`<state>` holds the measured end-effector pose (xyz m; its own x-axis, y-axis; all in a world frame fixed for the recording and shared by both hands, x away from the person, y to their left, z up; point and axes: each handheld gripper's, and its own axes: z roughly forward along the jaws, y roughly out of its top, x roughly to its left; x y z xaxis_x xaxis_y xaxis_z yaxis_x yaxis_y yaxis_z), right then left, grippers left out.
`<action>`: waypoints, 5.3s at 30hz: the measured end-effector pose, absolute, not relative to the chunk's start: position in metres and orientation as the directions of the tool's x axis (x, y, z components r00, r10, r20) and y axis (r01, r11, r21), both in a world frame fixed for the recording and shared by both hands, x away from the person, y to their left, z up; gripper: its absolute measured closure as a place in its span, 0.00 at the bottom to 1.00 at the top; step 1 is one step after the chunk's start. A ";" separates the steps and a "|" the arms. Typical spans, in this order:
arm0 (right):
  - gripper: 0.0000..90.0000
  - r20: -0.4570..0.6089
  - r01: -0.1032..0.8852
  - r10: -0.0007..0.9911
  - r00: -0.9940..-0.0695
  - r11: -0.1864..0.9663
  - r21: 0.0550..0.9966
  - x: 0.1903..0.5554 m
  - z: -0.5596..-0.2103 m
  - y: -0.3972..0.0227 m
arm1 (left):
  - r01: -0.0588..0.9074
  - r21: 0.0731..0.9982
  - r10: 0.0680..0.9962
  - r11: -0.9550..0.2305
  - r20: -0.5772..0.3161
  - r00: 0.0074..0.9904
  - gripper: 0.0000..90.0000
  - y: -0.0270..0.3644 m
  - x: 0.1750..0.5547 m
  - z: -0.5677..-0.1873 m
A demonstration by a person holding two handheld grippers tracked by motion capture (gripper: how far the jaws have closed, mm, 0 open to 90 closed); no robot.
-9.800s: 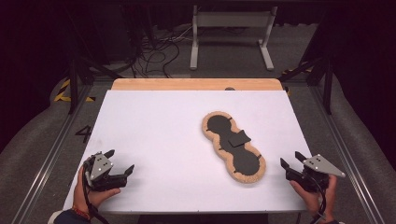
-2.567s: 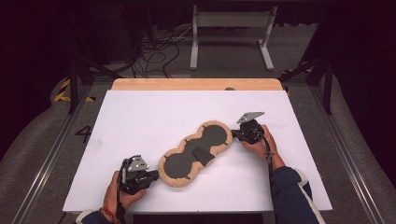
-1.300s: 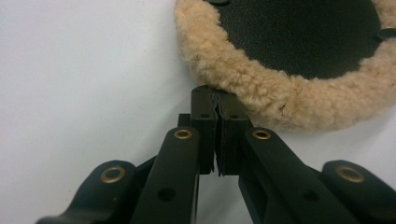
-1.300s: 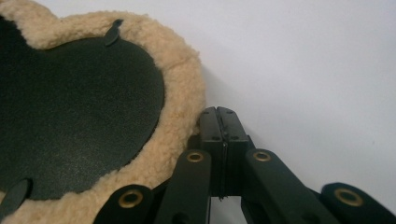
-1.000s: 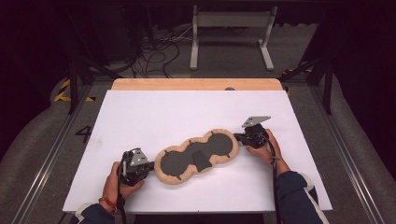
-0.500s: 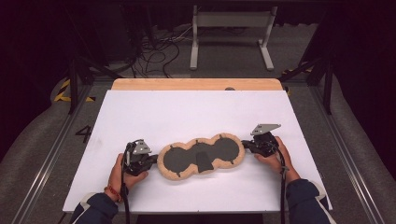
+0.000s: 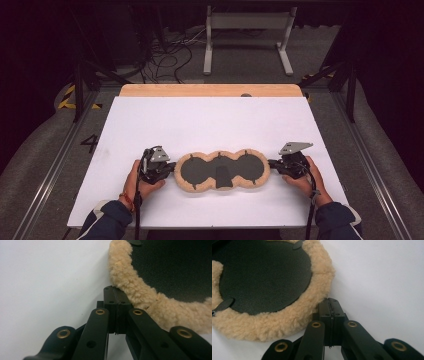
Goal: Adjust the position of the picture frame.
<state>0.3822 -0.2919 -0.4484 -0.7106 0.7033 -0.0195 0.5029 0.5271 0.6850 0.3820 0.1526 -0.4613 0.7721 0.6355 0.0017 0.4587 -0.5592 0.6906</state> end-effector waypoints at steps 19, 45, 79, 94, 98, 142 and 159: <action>0.95 0.056 0.554 0.770 -0.635 0.404 0.728 0.365 -0.453 -0.301 | 0.439 0.742 0.629 -0.506 -0.031 0.777 0.86 0.170 0.377 -0.458; 0.93 0.097 0.435 0.583 -0.807 0.475 0.765 0.305 -0.434 -0.234 | 0.371 0.733 0.462 -0.570 -0.087 0.882 0.83 0.157 0.312 -0.462; 0.84 0.212 0.501 0.528 -0.822 0.496 0.709 0.322 -0.455 -0.189 | 0.372 0.762 0.542 -0.531 -0.032 0.840 0.67 0.165 0.329 -0.461; 0.68 0.301 0.566 0.544 -0.783 0.422 0.709 0.324 -0.447 -0.193 | 0.380 0.755 0.573 -0.534 -0.008 0.819 0.46 0.179 0.329 -0.463; 0.64 0.351 0.591 0.530 -0.772 0.397 0.702 0.328 -0.447 -0.192 | 0.382 0.753 0.587 -0.537 0.008 0.810 0.40 0.177 0.329 -0.463; 0.65 0.792 0.904 0.491 -0.362 -0.024 0.428 0.360 -0.458 -0.200 | 0.418 0.786 0.597 -0.456 -0.079 0.799 0.26 0.166 0.353 -0.458; 0.67 0.807 0.912 0.478 -0.348 -0.029 0.410 0.364 -0.462 -0.200 | 0.502 0.740 0.557 -0.449 -0.208 0.804 0.19 0.159 0.373 -0.466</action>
<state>0.3635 -0.2000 -0.4617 -0.3477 0.4776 0.8068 0.9117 -0.0286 0.4099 0.3735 0.1594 -0.4659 0.8043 0.5568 -0.2076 0.5016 -0.4488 0.7395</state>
